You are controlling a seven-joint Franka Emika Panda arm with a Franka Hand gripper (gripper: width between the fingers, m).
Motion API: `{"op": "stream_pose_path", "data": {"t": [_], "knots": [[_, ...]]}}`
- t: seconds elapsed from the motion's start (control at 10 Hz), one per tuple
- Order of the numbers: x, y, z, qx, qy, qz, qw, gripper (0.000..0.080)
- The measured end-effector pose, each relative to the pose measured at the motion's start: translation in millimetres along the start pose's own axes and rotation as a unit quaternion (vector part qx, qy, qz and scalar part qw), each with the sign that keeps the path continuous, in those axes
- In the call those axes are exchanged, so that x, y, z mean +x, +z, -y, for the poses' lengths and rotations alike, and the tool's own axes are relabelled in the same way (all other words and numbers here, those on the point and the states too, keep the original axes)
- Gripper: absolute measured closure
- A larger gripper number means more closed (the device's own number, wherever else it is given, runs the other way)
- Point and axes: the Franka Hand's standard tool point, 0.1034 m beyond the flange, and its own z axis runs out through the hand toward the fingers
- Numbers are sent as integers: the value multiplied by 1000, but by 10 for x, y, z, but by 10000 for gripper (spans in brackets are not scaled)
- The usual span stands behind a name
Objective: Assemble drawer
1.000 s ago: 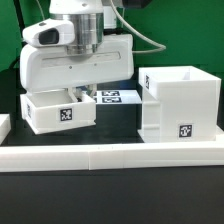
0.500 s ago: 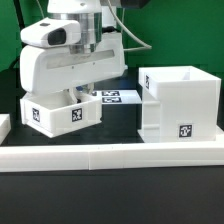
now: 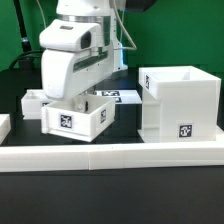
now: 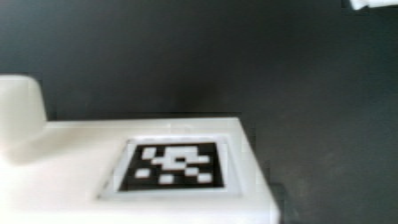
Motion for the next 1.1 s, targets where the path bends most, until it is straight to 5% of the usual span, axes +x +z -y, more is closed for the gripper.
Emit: {"op": "stream_pose_path", "data": {"t": [0.4, 0.8, 1.1], "knots": [[-98, 20, -7, 1, -86, 8, 996, 757], [-6, 77, 12, 0, -225, 24, 974, 757], [-19, 81, 11, 1, -214, 24, 977, 757]]}}
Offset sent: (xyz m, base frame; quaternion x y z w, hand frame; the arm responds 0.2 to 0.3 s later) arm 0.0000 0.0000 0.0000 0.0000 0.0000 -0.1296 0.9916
